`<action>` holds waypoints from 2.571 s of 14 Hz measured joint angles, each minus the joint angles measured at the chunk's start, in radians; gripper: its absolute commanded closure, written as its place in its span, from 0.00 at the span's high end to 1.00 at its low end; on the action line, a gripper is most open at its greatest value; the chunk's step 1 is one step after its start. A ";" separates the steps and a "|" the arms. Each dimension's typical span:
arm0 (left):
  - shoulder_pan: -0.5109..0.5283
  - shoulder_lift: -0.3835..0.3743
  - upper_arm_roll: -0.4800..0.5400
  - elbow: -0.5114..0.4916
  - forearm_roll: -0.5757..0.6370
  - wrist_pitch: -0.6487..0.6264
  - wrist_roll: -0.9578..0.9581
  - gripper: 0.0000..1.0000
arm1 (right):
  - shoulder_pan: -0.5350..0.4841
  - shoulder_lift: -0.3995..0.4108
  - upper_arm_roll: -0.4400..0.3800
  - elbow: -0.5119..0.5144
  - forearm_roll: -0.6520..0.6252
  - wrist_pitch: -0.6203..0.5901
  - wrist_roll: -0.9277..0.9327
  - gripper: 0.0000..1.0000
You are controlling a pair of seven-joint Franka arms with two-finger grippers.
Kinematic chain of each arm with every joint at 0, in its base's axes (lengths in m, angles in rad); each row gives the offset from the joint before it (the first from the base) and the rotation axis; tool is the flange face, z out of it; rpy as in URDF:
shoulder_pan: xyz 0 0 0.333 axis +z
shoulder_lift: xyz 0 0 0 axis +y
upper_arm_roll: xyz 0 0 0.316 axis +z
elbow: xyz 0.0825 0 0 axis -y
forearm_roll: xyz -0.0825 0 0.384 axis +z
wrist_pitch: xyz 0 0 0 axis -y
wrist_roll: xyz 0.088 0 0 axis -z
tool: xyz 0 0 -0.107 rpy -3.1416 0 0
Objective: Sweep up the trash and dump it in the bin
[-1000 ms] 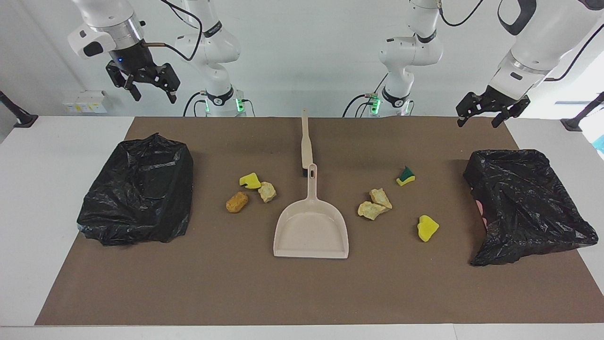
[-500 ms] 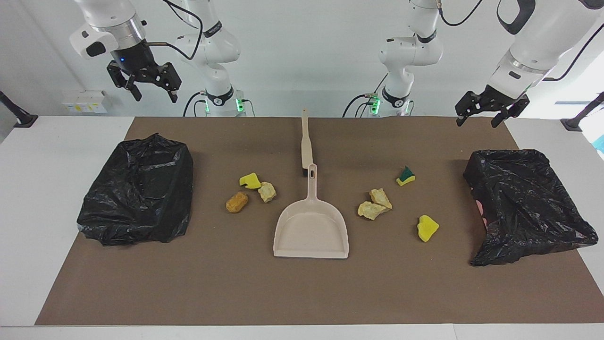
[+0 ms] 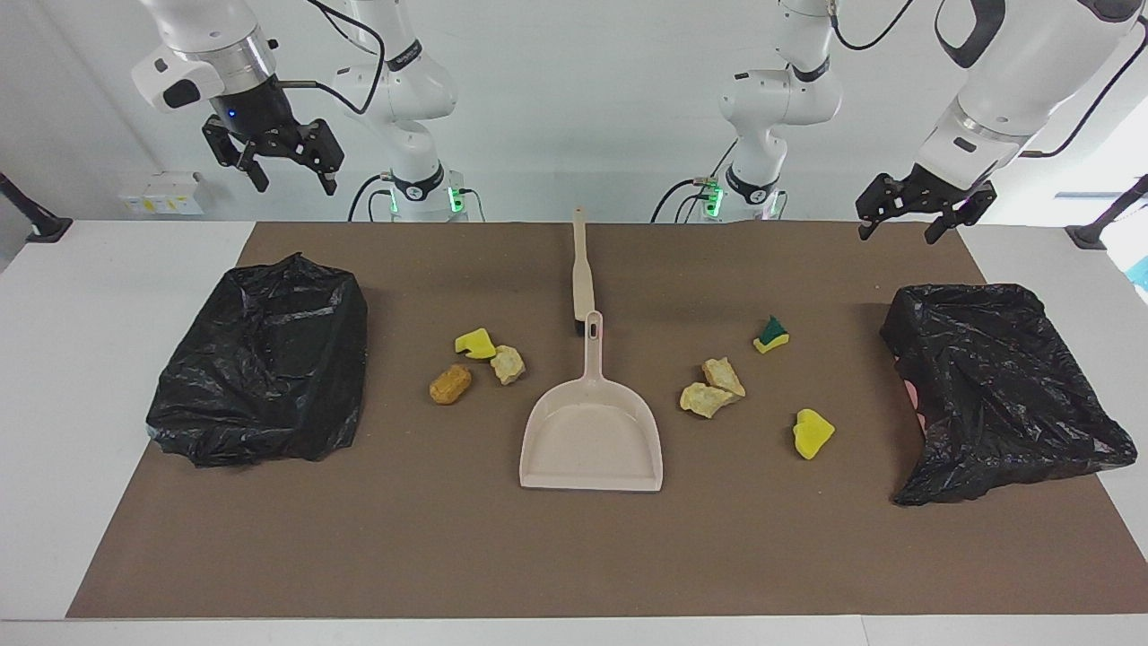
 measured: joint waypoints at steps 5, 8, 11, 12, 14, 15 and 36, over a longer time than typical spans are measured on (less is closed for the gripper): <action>-0.121 -0.001 -0.005 -0.011 -0.005 0.008 -0.064 1.00 | 0.000 0.000 0.000 0.000 -0.001 0.000 0.000 1.00; -0.229 -0.004 -0.009 -0.040 -0.011 0.039 -0.171 1.00 | 0.000 0.000 0.000 0.000 -0.001 0.000 0.000 1.00; -0.342 -0.009 -0.012 -0.066 -0.025 0.074 -0.302 1.00 | -0.001 0.000 0.000 0.000 -0.001 0.000 0.000 1.00; -0.373 -0.012 -0.012 -0.074 -0.037 0.083 -0.336 1.00 | -0.001 0.000 0.000 0.000 -0.001 0.000 0.000 1.00; -0.438 -0.020 -0.011 -0.088 -0.052 0.093 -0.386 1.00 | -0.002 0.000 0.000 0.000 -0.001 0.000 0.000 1.00; -0.471 -0.027 -0.012 -0.102 -0.054 0.105 -0.415 1.00 | -0.003 0.000 0.000 0.000 -0.001 0.000 0.000 1.00; -0.929 0.053 -0.013 -0.653 -0.139 0.700 -0.823 1.00 | -0.022 -0.004 -0.004 -0.005 -0.001 -0.007 -0.048 1.00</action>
